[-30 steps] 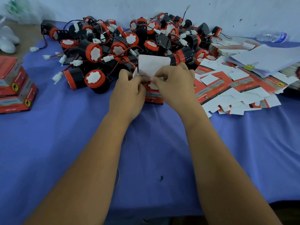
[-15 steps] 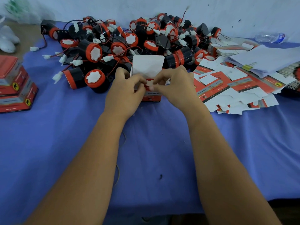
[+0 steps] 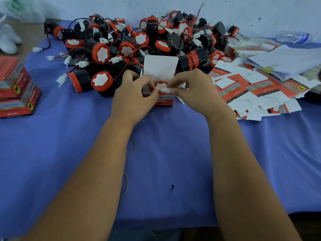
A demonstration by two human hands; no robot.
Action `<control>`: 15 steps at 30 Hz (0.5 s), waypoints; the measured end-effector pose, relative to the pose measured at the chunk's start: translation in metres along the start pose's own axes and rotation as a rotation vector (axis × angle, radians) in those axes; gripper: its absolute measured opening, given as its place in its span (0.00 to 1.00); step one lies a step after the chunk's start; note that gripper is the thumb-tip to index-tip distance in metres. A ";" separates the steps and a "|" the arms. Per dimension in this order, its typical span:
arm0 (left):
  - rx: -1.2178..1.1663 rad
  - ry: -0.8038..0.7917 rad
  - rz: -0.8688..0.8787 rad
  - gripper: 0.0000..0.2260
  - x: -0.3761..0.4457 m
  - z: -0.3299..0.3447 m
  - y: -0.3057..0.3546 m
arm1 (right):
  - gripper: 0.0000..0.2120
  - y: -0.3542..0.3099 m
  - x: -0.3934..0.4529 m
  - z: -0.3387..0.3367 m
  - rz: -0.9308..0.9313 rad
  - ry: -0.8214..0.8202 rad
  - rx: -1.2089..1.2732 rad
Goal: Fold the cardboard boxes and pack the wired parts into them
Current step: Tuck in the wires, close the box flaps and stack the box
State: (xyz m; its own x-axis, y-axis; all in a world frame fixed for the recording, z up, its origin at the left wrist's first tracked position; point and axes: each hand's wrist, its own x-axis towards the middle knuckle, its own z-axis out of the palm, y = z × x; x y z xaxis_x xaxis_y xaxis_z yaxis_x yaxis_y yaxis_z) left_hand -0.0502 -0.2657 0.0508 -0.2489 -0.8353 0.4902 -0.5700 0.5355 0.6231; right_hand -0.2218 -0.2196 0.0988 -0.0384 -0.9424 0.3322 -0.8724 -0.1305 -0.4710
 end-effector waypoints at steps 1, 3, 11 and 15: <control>-0.009 0.006 -0.007 0.05 0.000 0.000 0.000 | 0.07 -0.001 0.000 0.001 -0.002 0.005 -0.005; -0.024 0.013 -0.021 0.08 0.001 0.002 -0.001 | 0.08 -0.004 0.001 0.005 -0.009 0.023 -0.041; -0.016 0.039 -0.117 0.09 0.006 0.006 0.004 | 0.02 -0.005 0.001 0.004 0.011 0.039 -0.009; 0.006 0.073 -0.119 0.09 0.004 0.009 0.005 | 0.03 -0.006 0.000 0.006 -0.016 0.062 -0.032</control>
State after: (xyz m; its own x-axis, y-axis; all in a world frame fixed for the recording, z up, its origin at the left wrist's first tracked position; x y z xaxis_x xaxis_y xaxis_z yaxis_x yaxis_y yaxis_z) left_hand -0.0612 -0.2681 0.0501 -0.1218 -0.8817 0.4558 -0.5970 0.4319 0.6760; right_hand -0.2134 -0.2209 0.0966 -0.0539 -0.9192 0.3901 -0.8884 -0.1343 -0.4391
